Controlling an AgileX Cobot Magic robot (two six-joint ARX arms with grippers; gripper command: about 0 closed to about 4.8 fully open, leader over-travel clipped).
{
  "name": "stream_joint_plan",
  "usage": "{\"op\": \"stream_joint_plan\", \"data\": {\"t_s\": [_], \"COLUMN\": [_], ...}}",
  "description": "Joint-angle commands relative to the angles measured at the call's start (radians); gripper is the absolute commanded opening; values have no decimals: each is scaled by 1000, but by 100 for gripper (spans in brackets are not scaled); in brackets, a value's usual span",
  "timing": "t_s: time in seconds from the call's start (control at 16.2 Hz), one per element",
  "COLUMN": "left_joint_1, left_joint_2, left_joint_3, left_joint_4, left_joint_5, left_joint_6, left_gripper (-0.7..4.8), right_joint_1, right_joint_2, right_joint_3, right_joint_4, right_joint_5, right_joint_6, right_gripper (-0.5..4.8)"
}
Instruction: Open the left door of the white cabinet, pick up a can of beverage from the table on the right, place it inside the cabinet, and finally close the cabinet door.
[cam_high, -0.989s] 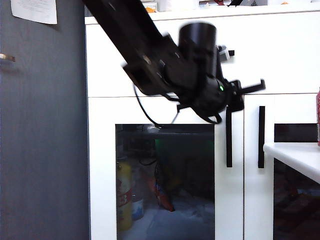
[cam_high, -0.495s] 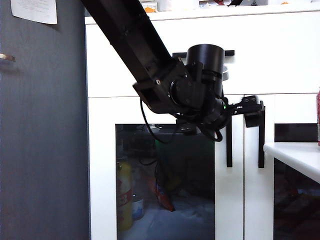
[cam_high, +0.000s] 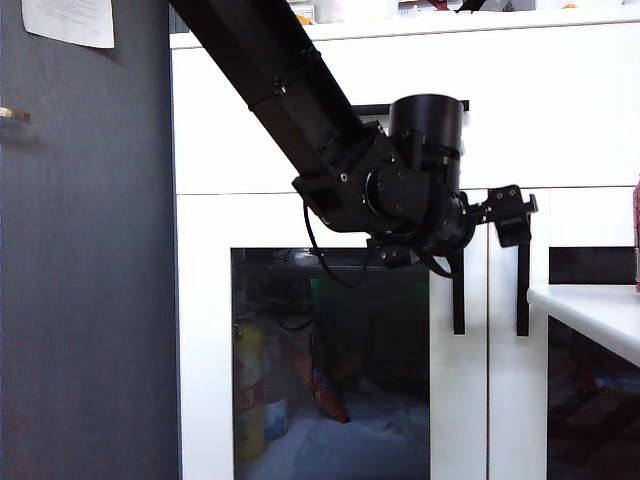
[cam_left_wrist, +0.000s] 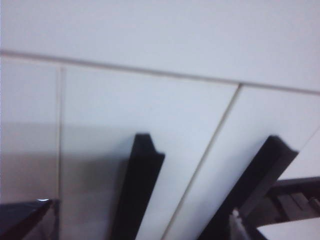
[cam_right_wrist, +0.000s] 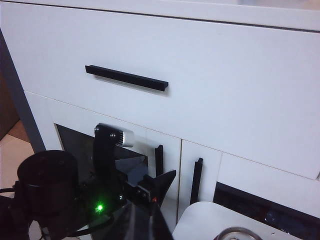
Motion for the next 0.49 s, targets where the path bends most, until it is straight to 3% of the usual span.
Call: {"op": "stream_joint_plan", "data": {"t_s": [0.06,0.25,0.37,0.49], "left_joint_1": [-2,-1,-1,-3], "left_joint_2": [18,24,24,24], "left_joint_3": [7,7,7,7], "left_joint_4": [5,14,53,65], "left_joint_5": [1,-1,1,21], "left_joint_6": [-2,-2,-1,-2], "left_gripper": [456,455,381,367], "right_joint_1": [0,0,1,1], "right_joint_2": [0,0,0,0], "right_joint_3": [3,3,3,3], "right_joint_4": [11,11,11,11], "right_joint_5": [2,50,61,65], "right_joint_6": [-25,-29,-34,-50], "right_gripper": [50,50,50,50]}}
